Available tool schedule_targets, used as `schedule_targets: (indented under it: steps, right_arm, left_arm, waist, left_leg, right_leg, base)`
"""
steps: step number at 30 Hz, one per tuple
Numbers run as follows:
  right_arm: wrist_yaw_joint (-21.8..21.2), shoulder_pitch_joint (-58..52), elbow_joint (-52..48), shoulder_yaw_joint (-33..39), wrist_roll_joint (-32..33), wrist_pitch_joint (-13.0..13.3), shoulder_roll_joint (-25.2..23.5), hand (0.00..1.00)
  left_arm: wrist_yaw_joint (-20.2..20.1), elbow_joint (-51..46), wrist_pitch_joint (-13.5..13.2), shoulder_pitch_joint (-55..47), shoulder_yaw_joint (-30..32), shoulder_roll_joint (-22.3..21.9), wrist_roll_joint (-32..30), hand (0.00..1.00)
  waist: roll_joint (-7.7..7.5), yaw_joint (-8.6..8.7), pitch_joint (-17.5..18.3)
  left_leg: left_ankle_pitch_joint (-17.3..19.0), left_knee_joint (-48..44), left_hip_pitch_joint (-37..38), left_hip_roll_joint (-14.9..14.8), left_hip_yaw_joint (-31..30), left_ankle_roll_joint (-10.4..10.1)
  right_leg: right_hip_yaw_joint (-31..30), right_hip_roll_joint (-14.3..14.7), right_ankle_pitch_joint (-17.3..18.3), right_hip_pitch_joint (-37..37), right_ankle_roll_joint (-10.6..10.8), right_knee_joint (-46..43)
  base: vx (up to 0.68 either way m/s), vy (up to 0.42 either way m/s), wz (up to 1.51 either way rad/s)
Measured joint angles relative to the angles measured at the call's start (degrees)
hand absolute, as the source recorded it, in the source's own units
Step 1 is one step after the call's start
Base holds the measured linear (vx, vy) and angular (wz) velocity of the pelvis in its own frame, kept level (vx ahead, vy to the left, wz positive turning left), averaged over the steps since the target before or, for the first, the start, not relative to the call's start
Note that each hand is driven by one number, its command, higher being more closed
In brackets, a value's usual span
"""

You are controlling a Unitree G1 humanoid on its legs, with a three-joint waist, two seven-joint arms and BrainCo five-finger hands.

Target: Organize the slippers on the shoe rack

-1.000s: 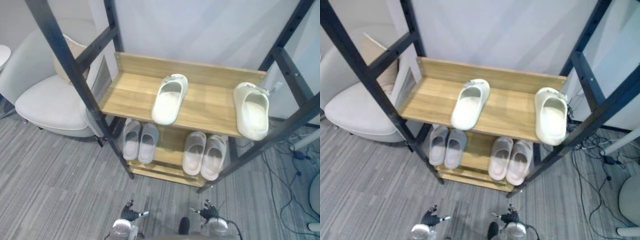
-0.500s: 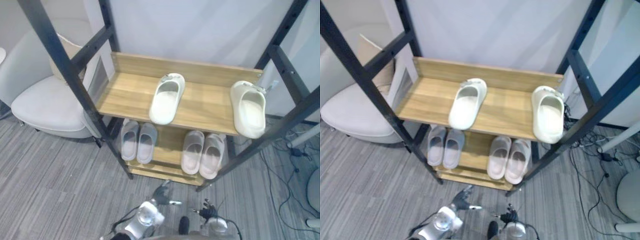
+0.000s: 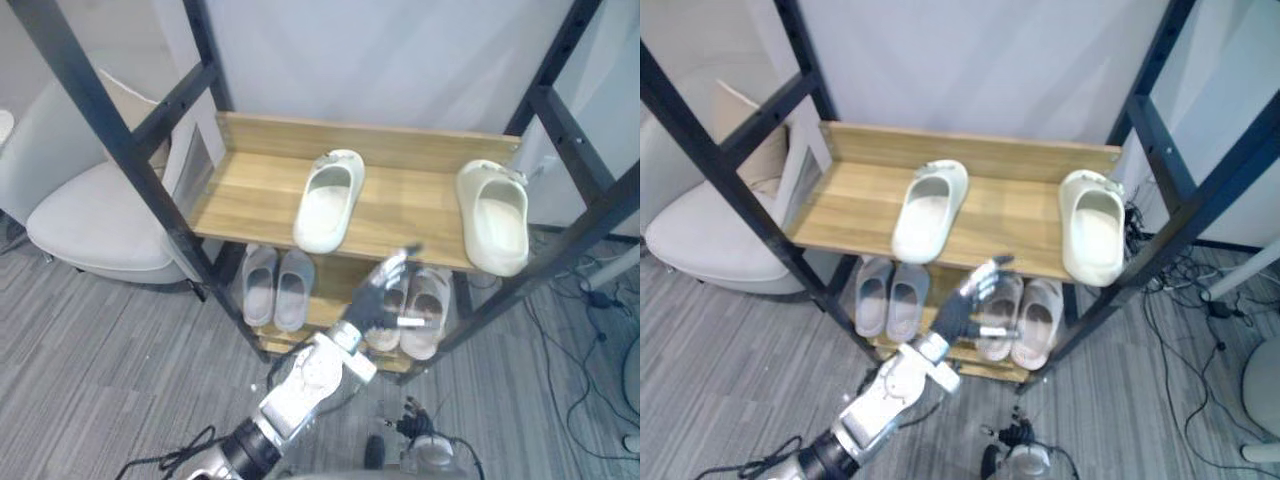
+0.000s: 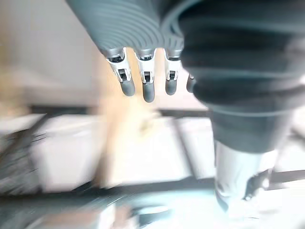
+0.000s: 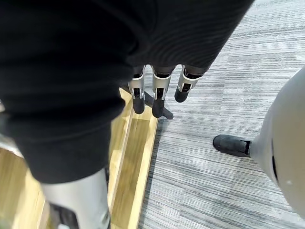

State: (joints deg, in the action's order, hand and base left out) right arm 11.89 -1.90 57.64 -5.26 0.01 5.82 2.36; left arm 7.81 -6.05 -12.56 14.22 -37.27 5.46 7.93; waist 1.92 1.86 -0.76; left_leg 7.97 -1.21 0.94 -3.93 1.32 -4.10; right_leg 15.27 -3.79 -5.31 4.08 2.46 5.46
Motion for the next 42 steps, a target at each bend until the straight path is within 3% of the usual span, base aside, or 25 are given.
schedule_targets:
  steps: [9,12,18,28,42]
  right_arm:
    - [-0.77,0.01,1.06,0.04,-0.11,-0.13,0.10,0.00]
    - [-1.13,0.04,0.98,0.28,-0.15,-0.65,0.01,0.00]
    - [-2.13,-0.62,-0.82,0.73,-0.50,-0.69,0.01,0.00]
    - [-2.99,-1.43,-3.01,3.59,-2.30,-0.35,0.01,0.00]
    - [-3.46,-2.55,-6.45,5.23,-2.31,0.49,-0.03,0.00]
  left_arm:
    - [4.77,-1.52,-0.81,7.11,11.65,0.54,-5.39,0.00]
    - [6.87,5.50,-0.45,9.54,18.12,1.36,-6.87,0.00]
    - [9.93,14.34,2.39,10.78,25.55,7.30,-12.46,0.00]
    - [10.97,22.83,4.69,16.60,29.18,13.61,-16.85,0.00]
    - [11.22,30.61,7.02,21.72,30.72,17.30,-18.13,0.00]
  waist:
    - [-0.22,-0.53,0.84]
    - [-0.63,-0.56,0.81]
    - [-0.88,0.42,0.66]
    - [-0.31,1.68,0.18]
    - [-0.18,2.42,-1.90]
  left_leg:
    - [-0.95,-1.59,-0.93,1.71,-0.32,1.19]
    - [-0.98,-0.96,-0.84,1.95,-0.06,1.25]
    - [-0.53,-0.66,-1.06,1.54,1.34,0.72]
    - [-1.09,0.82,-0.94,0.73,2.97,0.08]
    - [-0.28,0.49,-0.49,1.70,4.56,1.01]
  right_leg:
    - [-0.93,-1.58,-1.58,0.45,0.06,0.18]
    - [-1.55,-1.70,-2.24,0.96,-0.05,0.19]
    - [-2.46,-1.28,-2.41,2.05,0.12,0.20]
    - [-3.67,0.17,-2.88,3.78,-0.57,0.17]
    - [-5.63,-0.74,-3.31,4.13,0.05,0.19]
  base:
    - [-0.05,0.014,-0.02]
    - [-0.13,0.006,-0.09]
    - [-0.06,-0.016,-0.13]
    - [0.07,-0.003,-0.11]
    - [0.01,0.024,-0.07]
